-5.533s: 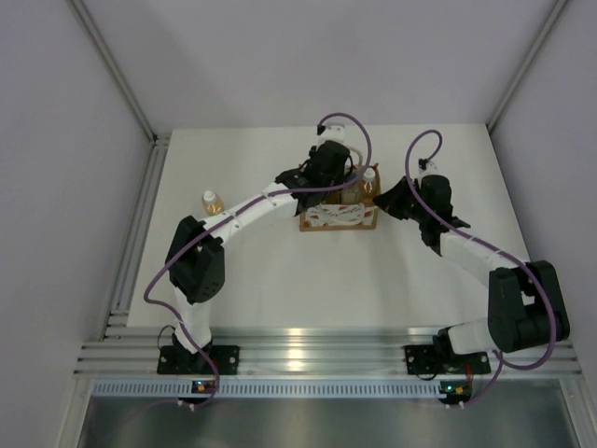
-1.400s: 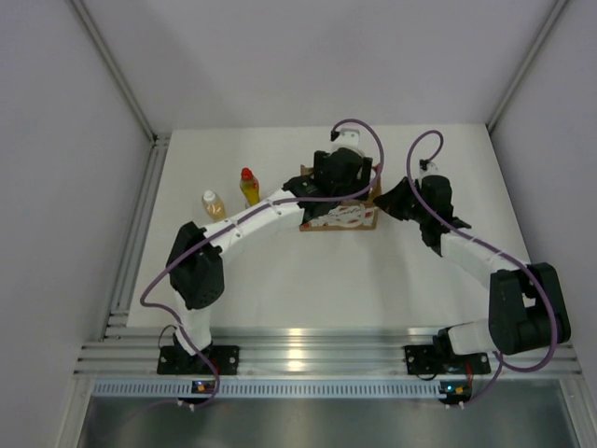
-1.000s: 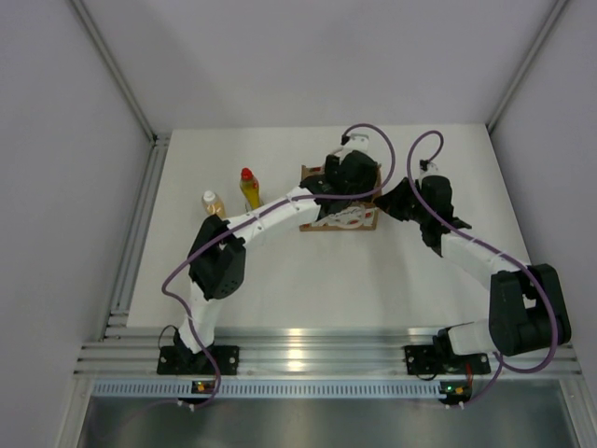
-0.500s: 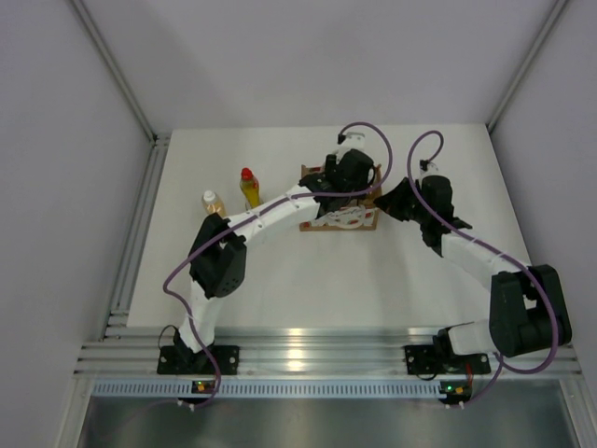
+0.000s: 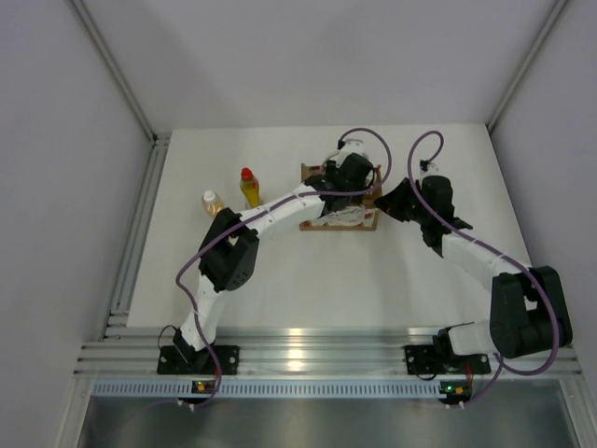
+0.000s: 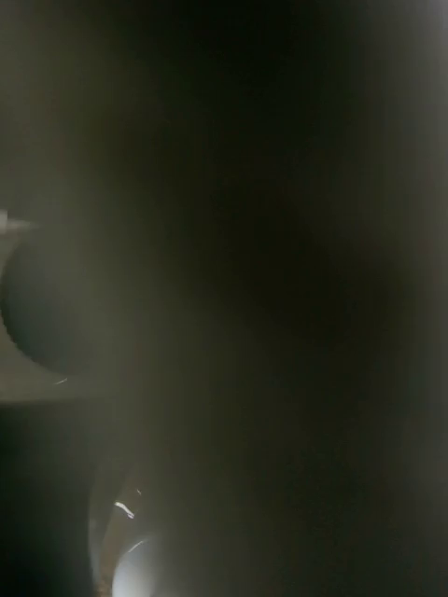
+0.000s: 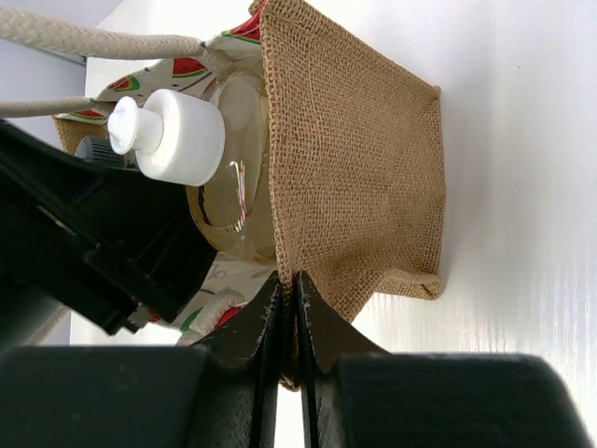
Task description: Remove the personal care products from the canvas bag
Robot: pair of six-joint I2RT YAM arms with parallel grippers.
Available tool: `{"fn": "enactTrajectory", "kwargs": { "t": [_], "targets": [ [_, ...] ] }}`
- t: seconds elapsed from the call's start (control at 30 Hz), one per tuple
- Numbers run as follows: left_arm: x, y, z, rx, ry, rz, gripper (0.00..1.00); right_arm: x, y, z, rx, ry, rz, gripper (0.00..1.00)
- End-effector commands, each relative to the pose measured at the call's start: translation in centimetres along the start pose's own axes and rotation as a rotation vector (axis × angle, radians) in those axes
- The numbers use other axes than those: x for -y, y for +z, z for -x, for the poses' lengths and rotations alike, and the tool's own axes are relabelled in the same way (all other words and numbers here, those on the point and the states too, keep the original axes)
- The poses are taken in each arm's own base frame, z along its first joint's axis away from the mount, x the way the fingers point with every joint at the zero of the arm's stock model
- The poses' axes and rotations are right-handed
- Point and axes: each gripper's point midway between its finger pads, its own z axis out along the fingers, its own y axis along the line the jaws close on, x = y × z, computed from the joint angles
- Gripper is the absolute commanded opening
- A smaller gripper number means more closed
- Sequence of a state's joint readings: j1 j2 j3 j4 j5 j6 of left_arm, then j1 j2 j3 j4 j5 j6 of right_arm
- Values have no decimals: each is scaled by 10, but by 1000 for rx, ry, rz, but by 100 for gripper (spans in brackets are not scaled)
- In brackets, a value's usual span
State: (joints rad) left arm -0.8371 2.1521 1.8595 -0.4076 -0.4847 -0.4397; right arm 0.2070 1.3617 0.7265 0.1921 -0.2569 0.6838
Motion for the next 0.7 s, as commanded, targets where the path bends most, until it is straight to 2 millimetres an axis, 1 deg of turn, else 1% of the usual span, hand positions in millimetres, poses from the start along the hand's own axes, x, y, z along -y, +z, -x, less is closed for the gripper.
{"fn": "enactTrajectory", "kwargs": {
  "t": [0.0, 0.1, 0.13, 0.17, 0.2, 0.33, 0.37, 0.5, 0.57, 0.67],
  "targets": [
    [2, 1, 11, 14, -10, -9, 55, 1, -6, 2, -7, -16, -17, 8],
    [1, -2, 16, 21, -13, -11, 30, 1, -6, 2, -8, -16, -18, 8],
    [0, -4, 20, 31, -17, -7, 13, 2, -6, 2, -8, -17, -20, 8],
    [0, -8, 25, 40, -20, -8, 5, 0, -6, 2, -8, -16, -16, 8],
    [-1, -11, 30, 49, -24, -7, 0, 1, -6, 2, -9, -16, -17, 8],
    [-5, -28, 52, 94, -42, 3, 0, 0, -7, 3, -6, -16, -16, 8],
    [-7, -35, 62, 116, -47, 3, 0, 0, -7, 3, -6, -17, -16, 8],
    [-14, -53, 86, 172, -65, 17, 0, 1, -6, 2, -7, -18, -19, 8],
    [-16, -61, 96, 196, -71, 21, 0, 2, -5, 1, -10, -16, -22, 8],
    [-17, -68, 107, 219, -73, 16, 0, 3, -5, 1, -11, -16, -24, 8]
  ]
}}
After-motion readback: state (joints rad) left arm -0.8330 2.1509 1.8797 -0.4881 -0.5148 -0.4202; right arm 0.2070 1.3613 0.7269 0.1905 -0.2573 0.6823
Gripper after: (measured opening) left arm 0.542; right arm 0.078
